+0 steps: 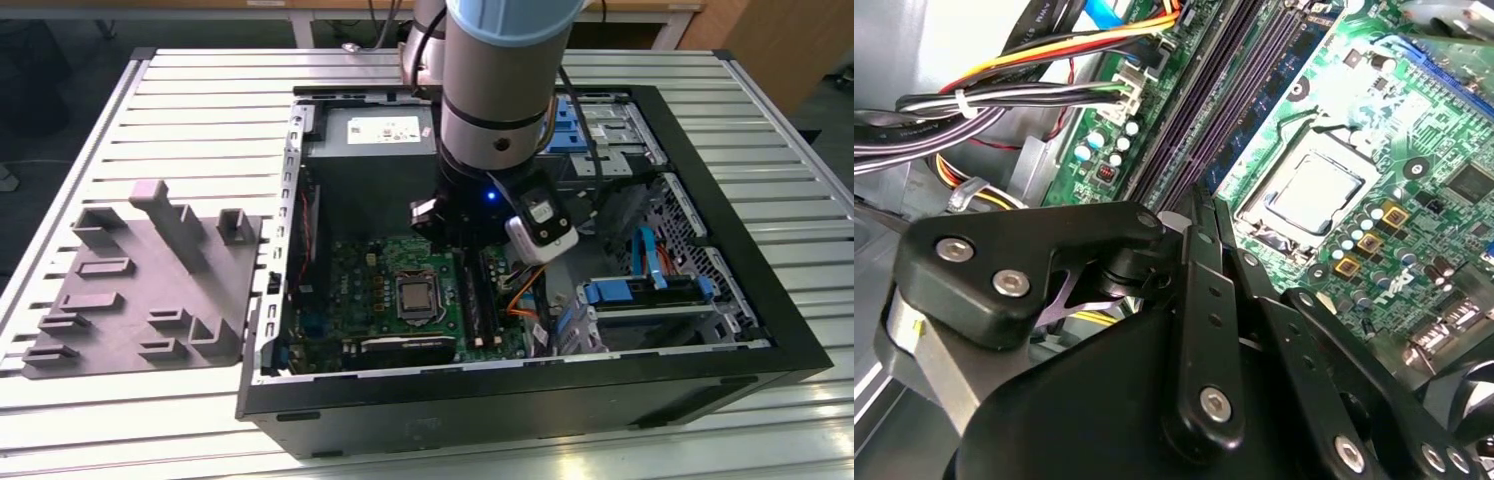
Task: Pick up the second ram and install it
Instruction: 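Insert the second ram into the second slot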
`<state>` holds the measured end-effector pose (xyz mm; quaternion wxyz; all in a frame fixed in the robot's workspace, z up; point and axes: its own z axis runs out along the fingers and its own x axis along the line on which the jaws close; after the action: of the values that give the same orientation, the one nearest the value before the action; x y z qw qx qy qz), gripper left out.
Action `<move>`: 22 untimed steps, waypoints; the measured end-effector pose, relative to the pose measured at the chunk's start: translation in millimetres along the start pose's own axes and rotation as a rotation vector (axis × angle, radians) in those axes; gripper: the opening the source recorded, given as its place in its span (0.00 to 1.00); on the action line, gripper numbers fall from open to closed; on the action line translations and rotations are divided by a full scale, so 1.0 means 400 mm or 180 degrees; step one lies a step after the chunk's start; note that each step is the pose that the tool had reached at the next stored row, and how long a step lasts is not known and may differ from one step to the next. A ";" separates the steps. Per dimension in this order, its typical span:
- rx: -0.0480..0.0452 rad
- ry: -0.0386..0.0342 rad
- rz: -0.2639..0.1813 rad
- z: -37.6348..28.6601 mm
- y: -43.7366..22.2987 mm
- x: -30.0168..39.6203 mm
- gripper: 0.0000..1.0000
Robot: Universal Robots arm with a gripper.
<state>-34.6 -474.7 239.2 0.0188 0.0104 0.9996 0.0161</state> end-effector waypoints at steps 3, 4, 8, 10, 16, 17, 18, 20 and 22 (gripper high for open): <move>0.0000 0.0000 0.0000 0.000 0.000 0.000 0.12; 0.0000 0.0000 0.0000 0.000 0.000 0.000 0.12; -0.0001 0.0000 0.0000 0.001 0.000 0.000 0.12; 0.0000 0.0000 0.0000 0.002 0.000 -0.001 0.12; -0.0001 0.0000 -0.0001 0.004 0.001 -0.002 0.12; 0.0000 0.0000 -0.0001 0.005 0.002 -0.002 0.12; 0.0000 0.0000 0.0000 0.005 0.002 -0.002 0.12; 0.0001 0.0000 0.0000 0.006 0.004 -0.002 0.12; 0.0000 0.0000 0.0000 0.007 0.007 -0.002 0.12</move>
<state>-33.7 -472.0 236.7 0.0189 0.0104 0.9996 0.0161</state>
